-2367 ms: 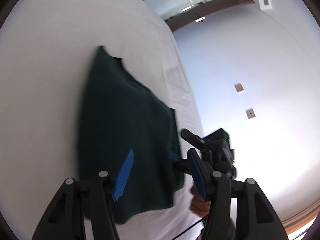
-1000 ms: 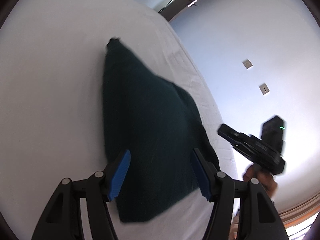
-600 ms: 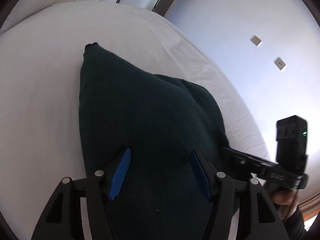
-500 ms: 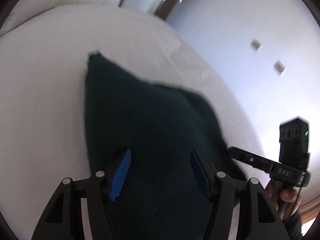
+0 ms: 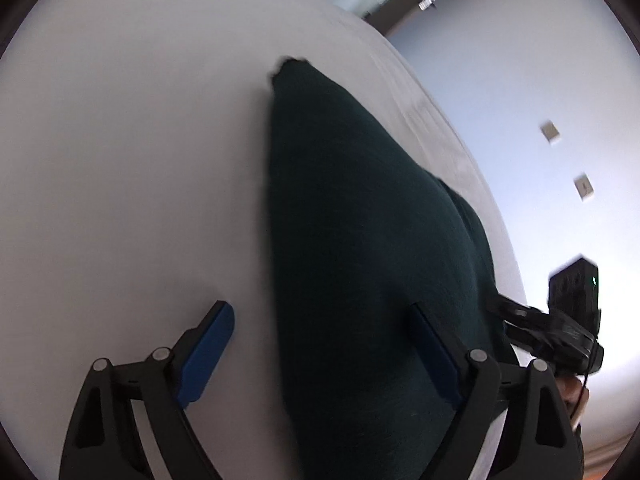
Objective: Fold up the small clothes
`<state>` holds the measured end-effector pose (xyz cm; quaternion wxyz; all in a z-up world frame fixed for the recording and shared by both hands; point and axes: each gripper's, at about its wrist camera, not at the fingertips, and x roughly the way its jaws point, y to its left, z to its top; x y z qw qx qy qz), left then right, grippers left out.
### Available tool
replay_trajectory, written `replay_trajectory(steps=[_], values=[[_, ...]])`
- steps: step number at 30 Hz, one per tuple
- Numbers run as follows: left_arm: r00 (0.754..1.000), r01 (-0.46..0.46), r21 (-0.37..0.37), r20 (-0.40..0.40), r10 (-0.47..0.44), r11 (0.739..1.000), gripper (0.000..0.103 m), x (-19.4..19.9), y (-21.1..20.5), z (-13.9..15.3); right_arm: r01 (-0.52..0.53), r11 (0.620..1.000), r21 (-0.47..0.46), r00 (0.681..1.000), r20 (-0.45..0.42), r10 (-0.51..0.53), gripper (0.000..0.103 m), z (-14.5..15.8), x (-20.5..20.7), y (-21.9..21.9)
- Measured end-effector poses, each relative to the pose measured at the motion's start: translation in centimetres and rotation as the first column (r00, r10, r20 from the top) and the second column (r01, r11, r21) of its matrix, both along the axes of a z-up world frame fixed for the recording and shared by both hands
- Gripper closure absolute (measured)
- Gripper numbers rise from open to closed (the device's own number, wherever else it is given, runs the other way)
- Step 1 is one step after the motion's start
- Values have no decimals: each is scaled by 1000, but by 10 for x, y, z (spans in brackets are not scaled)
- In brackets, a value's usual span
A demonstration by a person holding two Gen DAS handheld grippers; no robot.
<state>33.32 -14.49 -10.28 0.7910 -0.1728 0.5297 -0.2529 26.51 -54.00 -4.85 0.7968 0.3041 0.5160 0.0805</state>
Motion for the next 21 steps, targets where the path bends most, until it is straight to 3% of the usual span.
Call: replay_trajectory(steps=[1,2,6,8,9,12,16,21], values=[[1000,21,15,-9,-20,1000,18,2,-6,1,-19,1000,-23,1000,-19,19,52,-10,12,10],[998,57,35,-23,-56,998,29,5,-17,1,-41,998,-48,998,-41,39,53,-13,18,16],[997,73,120,-39,-69,990,40,7,-38,6,-83,993,-79,993,-95,75,73,-10,28,23],[996,84,157,-22,-82,984,54,4,-43,12,-115,973,-198,991,-92,98,78,-5,30,42],[996,90,181,-7,-90,979,56,2,-45,16,-126,959,-254,991,-84,107,81,1,26,52],[996,78,216,24,-85,973,62,-8,-47,32,-149,860,-488,989,-56,139,84,25,10,98],[991,68,238,99,-94,969,63,-39,-21,61,-116,833,-540,988,20,151,86,60,-19,125],[979,50,242,181,-96,969,63,-103,24,111,-114,793,-599,965,122,232,86,113,-86,179]])
